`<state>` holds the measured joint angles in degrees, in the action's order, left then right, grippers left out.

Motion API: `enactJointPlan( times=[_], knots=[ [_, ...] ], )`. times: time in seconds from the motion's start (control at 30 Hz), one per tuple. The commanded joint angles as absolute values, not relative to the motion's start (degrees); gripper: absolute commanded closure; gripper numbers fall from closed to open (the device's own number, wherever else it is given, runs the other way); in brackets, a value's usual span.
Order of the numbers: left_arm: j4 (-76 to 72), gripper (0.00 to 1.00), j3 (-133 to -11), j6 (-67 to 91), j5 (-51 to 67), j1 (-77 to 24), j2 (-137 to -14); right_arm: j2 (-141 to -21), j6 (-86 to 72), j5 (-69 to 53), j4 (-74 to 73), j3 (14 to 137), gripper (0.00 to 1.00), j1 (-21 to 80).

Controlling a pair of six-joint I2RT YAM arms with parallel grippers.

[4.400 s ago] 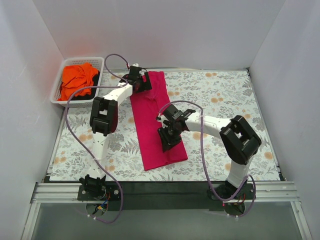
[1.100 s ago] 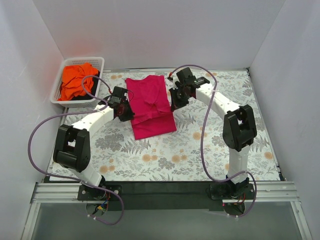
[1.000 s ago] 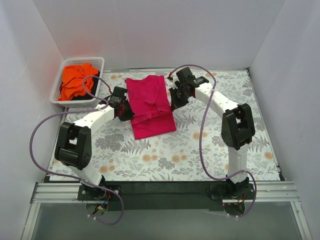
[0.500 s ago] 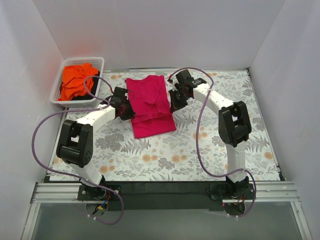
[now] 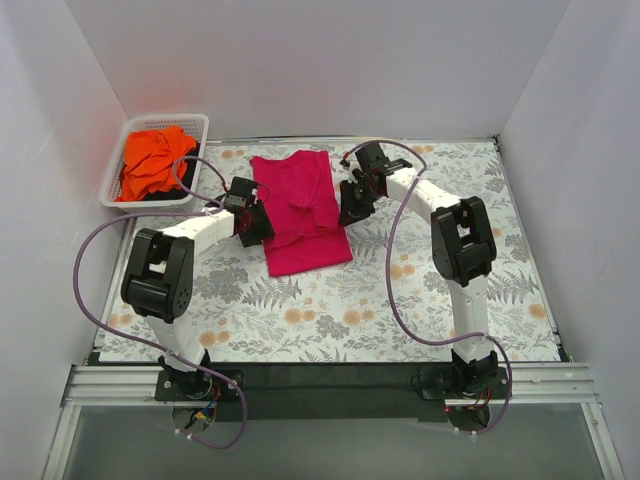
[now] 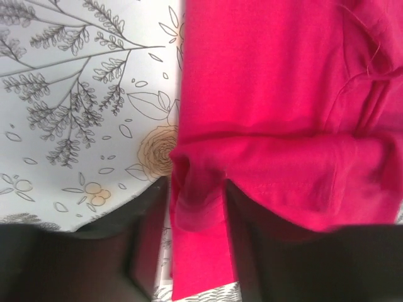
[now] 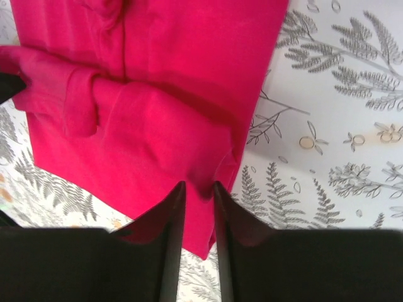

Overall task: Fold and stack the t-shirts
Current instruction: Fold the tshirt

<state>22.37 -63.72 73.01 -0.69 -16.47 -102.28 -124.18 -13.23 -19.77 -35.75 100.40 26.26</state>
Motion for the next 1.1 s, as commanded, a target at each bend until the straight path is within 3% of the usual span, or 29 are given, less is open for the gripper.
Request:
enactJointPlan(
  times=[0.0, 0.07, 0.2, 0.33, 0.5, 0.73, 1.07],
  knots=[
    [22.3, 0.54, -65.5, 73.0, -1.6, -16.0, -97.0, -121.1, -13.3, -21.1, -31.7, 100.9, 0.71, 26.4],
    [22.3, 0.33, -65.0, 72.6, -1.8, -16.4, -92.9, -116.6, -12.3, -20.3, -28.0, 98.2, 0.66, 27.2],
    [22.5, 0.27, -61.2, 72.1, -4.4, -20.6, -85.6, -110.1, -10.0, -17.3, -24.7, 90.7, 0.62, 29.1],
    [22.4, 0.35, -57.8, 74.8, -3.2, -27.6, -82.4, -107.8, -11.1, -20.1, -22.3, 84.9, 0.64, 30.0],
    [22.6, 0.49, -55.8, 76.5, -2.4, -29.4, -86.7, -109.0, -14.0, -22.9, -19.3, 78.8, 0.72, 30.1],
    [22.8, 0.52, -56.4, 74.4, -4.0, -29.4, -94.6, -110.8, -16.1, -21.3, -16.7, 71.2, 0.74, 30.1],
    [32.1, 0.54, -52.2, 75.7, -2.2, -29.4, -93.0, -106.8, -17.2, -26.1, -21.3, 58.8, 0.74, 30.6]
  ],
)
